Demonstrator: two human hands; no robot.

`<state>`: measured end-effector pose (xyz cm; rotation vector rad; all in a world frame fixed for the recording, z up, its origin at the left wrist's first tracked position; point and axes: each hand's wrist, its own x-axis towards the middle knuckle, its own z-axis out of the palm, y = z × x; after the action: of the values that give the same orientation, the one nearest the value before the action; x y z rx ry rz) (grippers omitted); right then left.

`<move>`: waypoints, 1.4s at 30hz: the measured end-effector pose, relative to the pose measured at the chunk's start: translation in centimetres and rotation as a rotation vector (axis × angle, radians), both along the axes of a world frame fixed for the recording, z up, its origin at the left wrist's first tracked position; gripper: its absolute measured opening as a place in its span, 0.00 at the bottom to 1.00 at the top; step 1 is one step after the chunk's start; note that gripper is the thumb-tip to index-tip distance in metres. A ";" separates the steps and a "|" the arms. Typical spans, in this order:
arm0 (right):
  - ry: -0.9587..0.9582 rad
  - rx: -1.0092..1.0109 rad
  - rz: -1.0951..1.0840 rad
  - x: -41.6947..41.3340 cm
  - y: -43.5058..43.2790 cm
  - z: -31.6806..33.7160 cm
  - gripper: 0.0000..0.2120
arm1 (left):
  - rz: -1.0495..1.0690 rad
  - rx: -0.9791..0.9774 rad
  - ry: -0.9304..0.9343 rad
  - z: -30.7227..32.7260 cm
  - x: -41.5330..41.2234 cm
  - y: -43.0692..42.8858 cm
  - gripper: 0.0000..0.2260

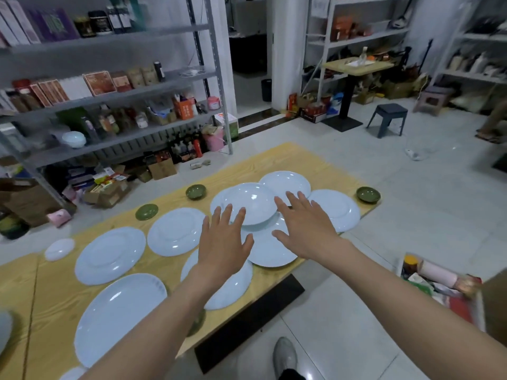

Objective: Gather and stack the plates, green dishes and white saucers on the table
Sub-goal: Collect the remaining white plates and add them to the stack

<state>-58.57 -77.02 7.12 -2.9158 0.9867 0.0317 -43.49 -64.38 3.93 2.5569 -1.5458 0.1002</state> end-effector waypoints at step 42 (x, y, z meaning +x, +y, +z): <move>0.007 0.363 0.268 6.7 -29.9 -10.2 0.35 | 1.065 -0.537 0.966 -17.3 3.9 -22.9 0.27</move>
<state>-51.84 -106.91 -3.04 -2.6840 0.5168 0.2102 -39.56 -87.29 -13.37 2.1020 0.1984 -0.4574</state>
